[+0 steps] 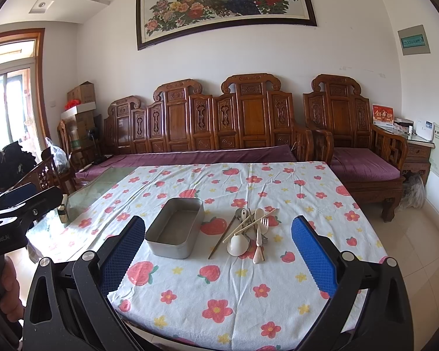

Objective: Organize utensils

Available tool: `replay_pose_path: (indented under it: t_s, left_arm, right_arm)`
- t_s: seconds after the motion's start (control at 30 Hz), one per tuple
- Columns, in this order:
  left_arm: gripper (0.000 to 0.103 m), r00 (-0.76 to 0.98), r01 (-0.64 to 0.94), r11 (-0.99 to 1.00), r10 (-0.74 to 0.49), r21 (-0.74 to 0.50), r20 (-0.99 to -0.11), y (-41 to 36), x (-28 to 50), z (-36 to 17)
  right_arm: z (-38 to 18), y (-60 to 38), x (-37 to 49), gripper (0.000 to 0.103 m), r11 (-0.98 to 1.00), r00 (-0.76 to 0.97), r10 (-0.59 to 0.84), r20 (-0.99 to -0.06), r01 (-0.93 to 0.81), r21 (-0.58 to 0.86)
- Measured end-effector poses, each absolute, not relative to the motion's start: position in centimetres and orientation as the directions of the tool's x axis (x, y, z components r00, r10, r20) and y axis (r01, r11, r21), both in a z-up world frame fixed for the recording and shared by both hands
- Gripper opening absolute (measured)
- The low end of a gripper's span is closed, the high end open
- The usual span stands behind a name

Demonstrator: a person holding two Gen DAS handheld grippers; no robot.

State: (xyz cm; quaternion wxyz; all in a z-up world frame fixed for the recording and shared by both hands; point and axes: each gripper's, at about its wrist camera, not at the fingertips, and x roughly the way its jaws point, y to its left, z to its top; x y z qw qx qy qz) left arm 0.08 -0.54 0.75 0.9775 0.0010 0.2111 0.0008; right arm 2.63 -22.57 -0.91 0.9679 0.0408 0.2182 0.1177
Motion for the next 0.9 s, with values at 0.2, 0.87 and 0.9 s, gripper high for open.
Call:
replay_pose_path:
  t_s: [0.2,0.87,0.9]
  left_arm:
    - [0.097,0.911,0.0,1.0,0.002,0.004,-0.412,-0.5,0.0,0.6]
    - [0.097,0.913,0.001,1.0,0.001,0.005,-0.408,-1.0,-0.1,1.6]
    - [0.097,0.914,0.002,1.0,0.0,0.005,-0.407,-1.1,0.0,1.8]
  right_arm:
    - [-0.9,-22.5,2.6,0.1,0.969,0.877,0.246,-0.413,-0.21,0.131]
    - [-0.8,-22.6,2.5,0.1,0.969,0.877,0.245,-0.413,-0.208,0.132]
    - [-0.8,-22.6,2.5,0.1,0.969,0.877,0.244,-0.413,-0.208,0.131]
